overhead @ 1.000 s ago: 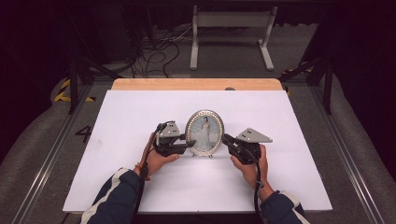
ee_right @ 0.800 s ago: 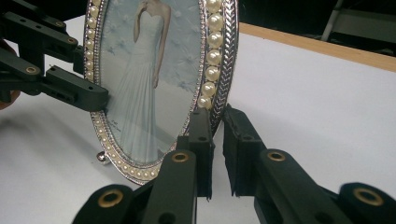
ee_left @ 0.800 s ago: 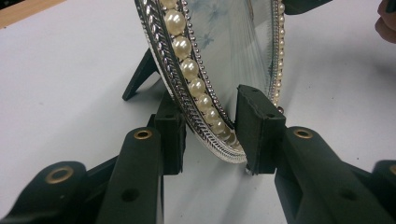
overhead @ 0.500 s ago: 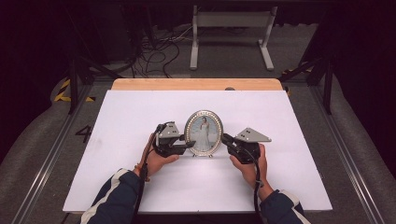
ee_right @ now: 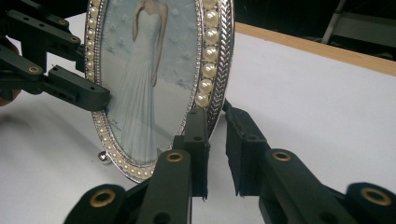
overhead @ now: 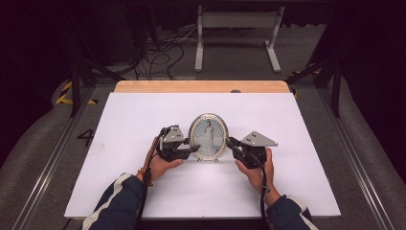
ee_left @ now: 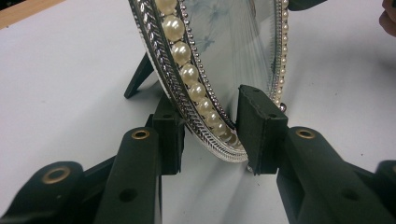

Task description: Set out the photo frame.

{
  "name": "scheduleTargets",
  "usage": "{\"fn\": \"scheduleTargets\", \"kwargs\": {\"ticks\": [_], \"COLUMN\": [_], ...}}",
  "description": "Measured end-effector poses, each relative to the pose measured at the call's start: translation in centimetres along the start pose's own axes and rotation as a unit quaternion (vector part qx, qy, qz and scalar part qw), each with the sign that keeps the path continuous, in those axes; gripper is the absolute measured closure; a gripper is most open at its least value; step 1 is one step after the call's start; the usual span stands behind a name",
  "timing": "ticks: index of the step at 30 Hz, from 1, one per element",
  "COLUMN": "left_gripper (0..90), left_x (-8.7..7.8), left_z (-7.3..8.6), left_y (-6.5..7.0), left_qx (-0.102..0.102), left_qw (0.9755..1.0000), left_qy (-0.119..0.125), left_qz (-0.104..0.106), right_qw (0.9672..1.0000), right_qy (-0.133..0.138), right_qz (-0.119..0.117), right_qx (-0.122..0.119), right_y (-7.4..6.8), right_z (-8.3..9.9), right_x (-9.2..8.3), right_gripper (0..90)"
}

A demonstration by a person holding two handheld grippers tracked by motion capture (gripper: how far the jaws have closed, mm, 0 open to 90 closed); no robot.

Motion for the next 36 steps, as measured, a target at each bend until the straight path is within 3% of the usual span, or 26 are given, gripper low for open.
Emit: {"fn": "scheduleTargets", "kwargs": {"ticks": [8, 13, 19, 25, 28, 32, 36], "left_gripper": [61.4, 56.8, 52.5, 47.9, 45.5, 37.4, 31.3], "left_x": [0.0, -0.1, -0.6, -1.3, -1.5, -1.6, -1.7], "left_z": [0.0, 0.1, -0.1, -0.2, -0.2, -0.1, -0.1], "left_y": [0.2, 0.5, 0.7, 0.9, 1.0, 1.2, 1.4], "left_qx": [0.008, 0.024, 0.033, 0.045, 0.051, 0.064, 0.066], "left_qw": [0.9999, 0.9994, 0.9988, 0.9976, 0.9971, 0.9957, 0.9953], "left_qy": [0.003, 0.003, 0.014, 0.02, 0.019, 0.009, 0.013], "left_qz": [-0.01, -0.025, -0.032, -0.048, -0.053, -0.066, -0.07], "right_qw": [1.0, 0.9998, 0.9991, 0.999, 0.9982, 0.9953, 0.9934], "right_qy": [-0.006, -0.012, -0.015, -0.015, -0.018, -0.032, -0.047], "right_qz": [0.002, 0.003, 0.015, 0.006, -0.005, -0.013, -0.011], "right_qx": [-0.007, -0.014, -0.037, -0.042, -0.056, -0.09, -0.104], "right_y": [0.0, 0.1, 0.0, 0.1, 0.0, -0.2, -0.2], "right_z": [0.2, 0.3, 0.1, 0.0, -0.1, -0.2, -0.1], "right_x": [0.0, 0.0, -0.1, -0.5, -0.7, -0.7, -0.6], "right_gripper": [75.5, 71.4, 70.9, 67.4, 65.6, 56.9, 46.5]}}
Point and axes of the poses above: each handheld gripper's, and its own axes: x roughly forward along the jaws, z roughly out of its underside, y roughly to its right, the point moved 3 cm from there along x, roughly forward along the jaws, and after that the axes turned 13 degrees about -x, right-handed, at the moved point
